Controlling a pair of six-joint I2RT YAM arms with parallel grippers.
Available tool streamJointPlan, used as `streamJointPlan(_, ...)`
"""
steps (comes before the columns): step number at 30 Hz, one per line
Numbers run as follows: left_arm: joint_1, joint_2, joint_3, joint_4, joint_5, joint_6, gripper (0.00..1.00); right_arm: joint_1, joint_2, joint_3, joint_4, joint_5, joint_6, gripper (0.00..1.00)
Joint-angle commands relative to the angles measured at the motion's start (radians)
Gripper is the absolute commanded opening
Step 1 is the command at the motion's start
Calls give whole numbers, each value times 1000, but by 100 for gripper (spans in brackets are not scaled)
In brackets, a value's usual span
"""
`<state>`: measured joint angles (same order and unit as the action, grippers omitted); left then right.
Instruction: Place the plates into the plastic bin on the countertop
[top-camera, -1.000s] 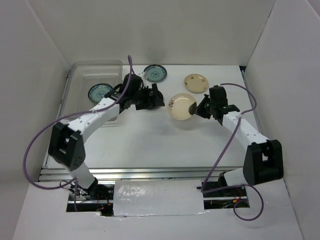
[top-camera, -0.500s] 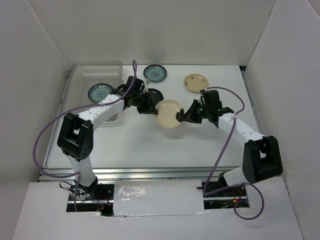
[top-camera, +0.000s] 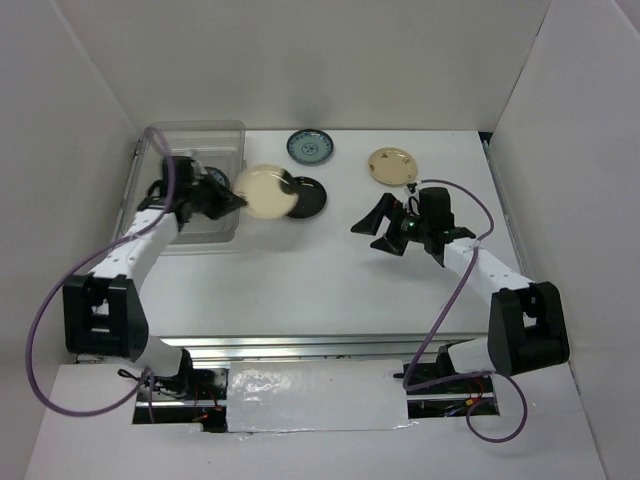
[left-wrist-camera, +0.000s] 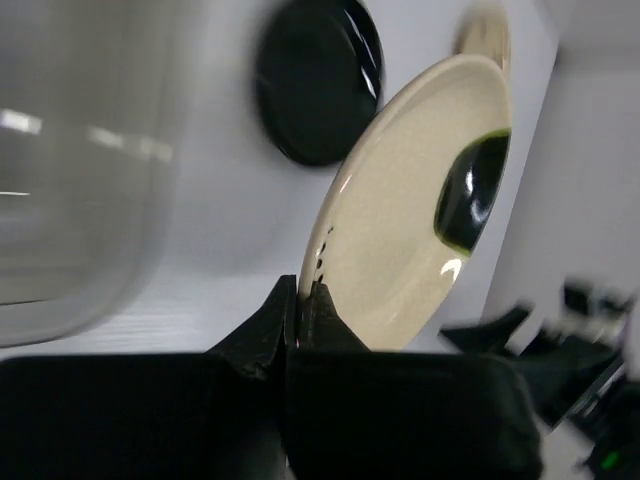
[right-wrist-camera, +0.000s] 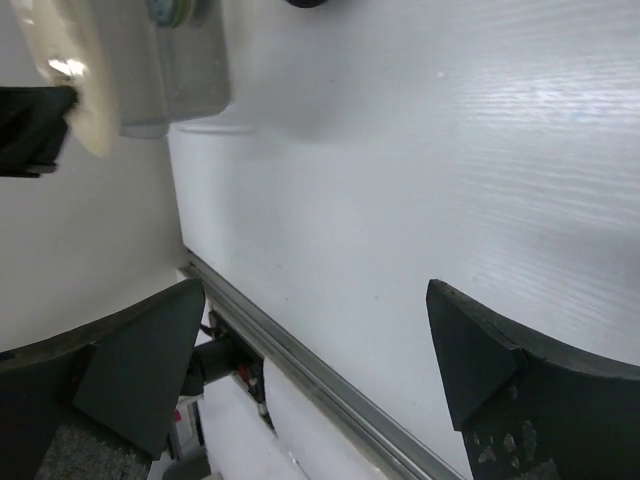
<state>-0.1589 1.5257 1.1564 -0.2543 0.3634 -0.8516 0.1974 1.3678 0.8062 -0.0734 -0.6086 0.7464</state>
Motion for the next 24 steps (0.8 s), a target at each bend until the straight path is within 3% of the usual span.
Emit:
streamJointPlan(1,254,-149,-75,87,-40,-167,0,-18,-42,-57,55,18,-10,100)
streamJointPlan(2,334,-156,-78,75,-96,-194,0,-18,-38,-62,63,9,-12,100)
streamJointPlan(6,469,-98,-48,90,-132,-215,0,-6,-29,-99,106,-8,-4,100)
streamJointPlan(9,495,96,148,20,-126,-172,0,7,-18,-117,121,-5,-12,100)
streamJointPlan(15,504,276,340,-146,-205,-129,0,19,10,-121,138,17,-19,100)
streamJointPlan(21,490,363,397,-200,-216,-106,31,36,51,-90,132,33,-21,100)
streamJointPlan(22,490,364,390,-183,-216,-103,48,45,59,-82,130,46,-22,100)
streamJointPlan(24,483,376,396,-178,-196,-90,61,54,94,-62,136,56,-18,100)
